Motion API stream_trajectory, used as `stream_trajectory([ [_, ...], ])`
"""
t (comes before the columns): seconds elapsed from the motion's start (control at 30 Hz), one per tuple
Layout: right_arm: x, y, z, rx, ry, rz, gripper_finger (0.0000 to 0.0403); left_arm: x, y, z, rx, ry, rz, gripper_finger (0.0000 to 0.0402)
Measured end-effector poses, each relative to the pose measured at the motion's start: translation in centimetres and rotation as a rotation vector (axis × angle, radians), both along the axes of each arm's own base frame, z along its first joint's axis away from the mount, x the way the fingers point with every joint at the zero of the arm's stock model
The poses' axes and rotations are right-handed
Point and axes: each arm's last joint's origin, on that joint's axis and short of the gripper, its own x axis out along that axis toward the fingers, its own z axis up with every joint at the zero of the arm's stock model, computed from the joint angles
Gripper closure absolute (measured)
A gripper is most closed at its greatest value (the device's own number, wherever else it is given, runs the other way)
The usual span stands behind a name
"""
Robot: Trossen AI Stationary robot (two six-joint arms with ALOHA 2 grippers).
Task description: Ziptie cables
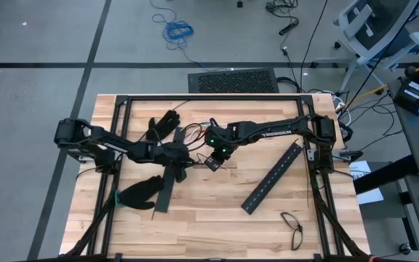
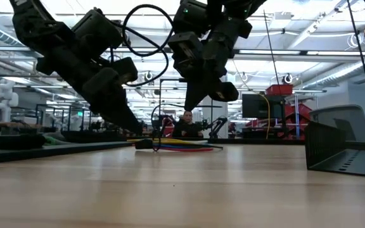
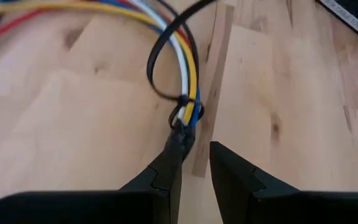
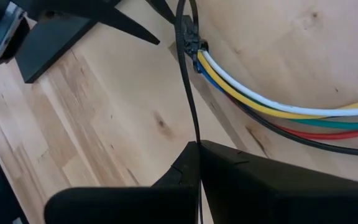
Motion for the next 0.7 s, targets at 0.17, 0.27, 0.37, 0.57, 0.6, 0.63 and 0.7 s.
stream_trajectory([
  [0.17,0.0,-0.3,0.0,0.016,-0.006,0.001,0.0403,0.0,0.0,0.0,0.053,0.004,-0.041,0.0322],
  [0.27,0.1,-0.7,0.1,0.018,-0.019,-0.008,0.0403,0.1,0.0,-0.3,0.060,0.012,-0.053,0.0322],
  [0.37,0.1,-1.2,0.2,0.018,-0.033,-0.019,0.0403,0.2,0.0,-0.9,0.057,0.034,-0.057,0.0322],
  [0.57,-0.1,-1.7,1.0,0.034,-0.064,-0.022,0.0403,0.8,0.0,-1.6,0.121,0.026,-0.102,0.0322],
  [0.6,-0.1,-1.7,1.1,0.033,-0.070,-0.023,0.0403,0.9,0.1,-1.5,0.123,0.022,-0.097,0.0322],
  [0.63,-0.2,-1.7,1.3,0.033,-0.073,-0.023,0.0403,1.0,0.1,-1.5,0.124,0.017,-0.096,0.0322],
  [0.7,-0.2,-1.8,1.5,0.033,-0.078,-0.028,0.0403,1.1,0.1,-1.4,0.146,0.015,-0.112,0.0322],
])
